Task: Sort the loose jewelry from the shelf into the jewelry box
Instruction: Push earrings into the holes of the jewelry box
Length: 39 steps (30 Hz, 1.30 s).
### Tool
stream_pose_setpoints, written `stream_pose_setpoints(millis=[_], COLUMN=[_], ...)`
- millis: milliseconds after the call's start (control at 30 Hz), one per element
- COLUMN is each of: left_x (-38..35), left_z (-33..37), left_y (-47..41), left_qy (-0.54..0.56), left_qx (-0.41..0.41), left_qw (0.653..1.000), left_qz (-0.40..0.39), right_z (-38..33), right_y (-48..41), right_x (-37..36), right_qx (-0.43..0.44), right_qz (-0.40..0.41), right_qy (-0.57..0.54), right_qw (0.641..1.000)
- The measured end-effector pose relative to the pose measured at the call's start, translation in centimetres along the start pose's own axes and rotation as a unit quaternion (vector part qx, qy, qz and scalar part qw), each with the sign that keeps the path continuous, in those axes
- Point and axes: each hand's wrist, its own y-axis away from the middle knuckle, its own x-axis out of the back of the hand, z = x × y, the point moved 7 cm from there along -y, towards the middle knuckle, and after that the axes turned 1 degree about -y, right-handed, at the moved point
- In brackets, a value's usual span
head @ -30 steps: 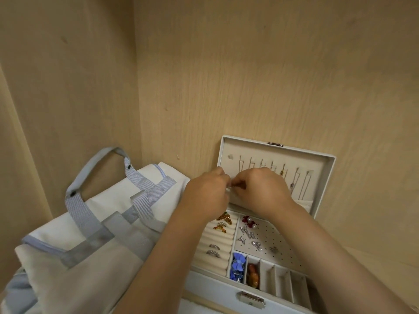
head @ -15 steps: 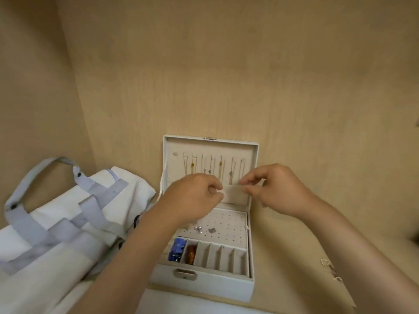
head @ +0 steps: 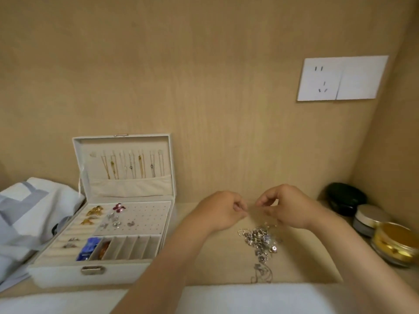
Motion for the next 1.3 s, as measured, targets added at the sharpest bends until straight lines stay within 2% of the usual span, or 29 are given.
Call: stream_pose_setpoints(millis=[200, 367, 567, 833, 1033, 1300], left_x=[-4.8, -5.2, -3.7, -2.9, -4.8, -5.1], left_z=[1.3, 1.0, 0.5, 1.4, 1.5, 0.5], left_y=[-1.5, -1.0, 0.1, 3.7, 6.8, 7.6], left_qy=[0.042, -0.011, 0.003, -0.032, -0.022, -0.038], left_qx=[-0.012, -0.074, -0.058, -0.027, -0.001, -0.050], left_qw=[0.999, 0.997, 0.998, 0.998, 0.996, 0.998], left_qz=[-0.021, -0.003, 0.007, -0.044, -0.090, -0.023], right_z=[3.9, 3.1, 0.7, -1.7, -2.0, -2.2], right_y=[0.1, -0.3, 0.8, 3.3, 5.2, 5.9], right_x=[-0.1, -1.6, -2.8, -3.8, -4.6, -5.9], right_qx=[-0.030, -0.010, -0.005, 0.027, 0.024, 0.017], right_qz=[-0.020, -0.069, -0.150, -0.198, -0.177, -0.167], right_qy=[0.018, -0.031, -0.062, 0.004, 0.081, 0.115], right_qw=[0.999, 0.997, 0.987, 0.980, 0.981, 0.979])
